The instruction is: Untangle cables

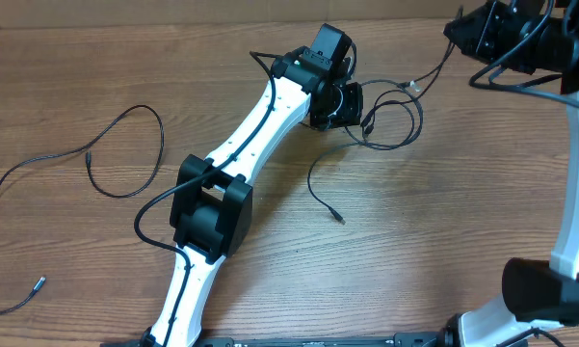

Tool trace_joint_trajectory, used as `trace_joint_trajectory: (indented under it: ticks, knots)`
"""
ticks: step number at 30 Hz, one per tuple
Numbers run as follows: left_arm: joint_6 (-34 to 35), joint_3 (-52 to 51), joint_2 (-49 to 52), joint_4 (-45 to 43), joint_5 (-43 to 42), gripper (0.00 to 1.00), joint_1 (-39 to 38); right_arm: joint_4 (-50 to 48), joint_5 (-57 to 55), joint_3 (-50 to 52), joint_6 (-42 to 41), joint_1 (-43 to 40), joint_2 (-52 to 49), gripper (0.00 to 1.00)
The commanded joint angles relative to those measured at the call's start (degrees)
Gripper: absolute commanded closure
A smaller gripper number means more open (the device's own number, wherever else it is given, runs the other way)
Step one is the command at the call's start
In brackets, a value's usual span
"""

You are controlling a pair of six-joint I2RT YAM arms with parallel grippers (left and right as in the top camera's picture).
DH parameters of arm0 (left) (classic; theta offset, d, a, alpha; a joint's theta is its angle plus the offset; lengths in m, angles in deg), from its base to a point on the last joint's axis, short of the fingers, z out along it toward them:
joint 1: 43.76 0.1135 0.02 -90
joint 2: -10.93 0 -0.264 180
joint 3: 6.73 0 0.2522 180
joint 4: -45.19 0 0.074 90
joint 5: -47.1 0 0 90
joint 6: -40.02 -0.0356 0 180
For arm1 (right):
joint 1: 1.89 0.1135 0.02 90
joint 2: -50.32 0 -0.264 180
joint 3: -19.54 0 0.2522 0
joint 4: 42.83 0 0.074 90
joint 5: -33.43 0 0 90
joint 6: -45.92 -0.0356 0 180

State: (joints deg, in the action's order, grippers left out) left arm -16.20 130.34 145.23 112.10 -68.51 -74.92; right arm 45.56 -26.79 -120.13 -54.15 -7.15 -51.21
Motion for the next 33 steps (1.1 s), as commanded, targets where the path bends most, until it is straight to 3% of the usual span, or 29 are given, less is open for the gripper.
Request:
trace_joint_trajectory:
  ticks: [1, 21, 26, 33]
  knots:
    - [-0.4, 0.2, 0.4, 0.2, 0.5, 0.96, -0.3, 0.4, -0.8, -1.6, -0.6, -1.3, -1.6, 0.96]
    - [-0.8, 0.2, 0.4, 0.8, 0.3, 0.96, 0.3, 2.2, -1.9, -1.5, -0.8, -2.2, -2.2, 0.96]
    - [-3.2, 0.2, 0.3, 1.0, -5.4, 0.96, 1.3, 3.3, -1.9, -1.4, -0.8, -1.9, -2.2, 0.96]
    - [-6.8, 0.2, -4.8, -0.5, -3.9, 0.96, 4.0, 6.5, 0.7, -1.4, -0.8, -0.7, -2.2, 0.96]
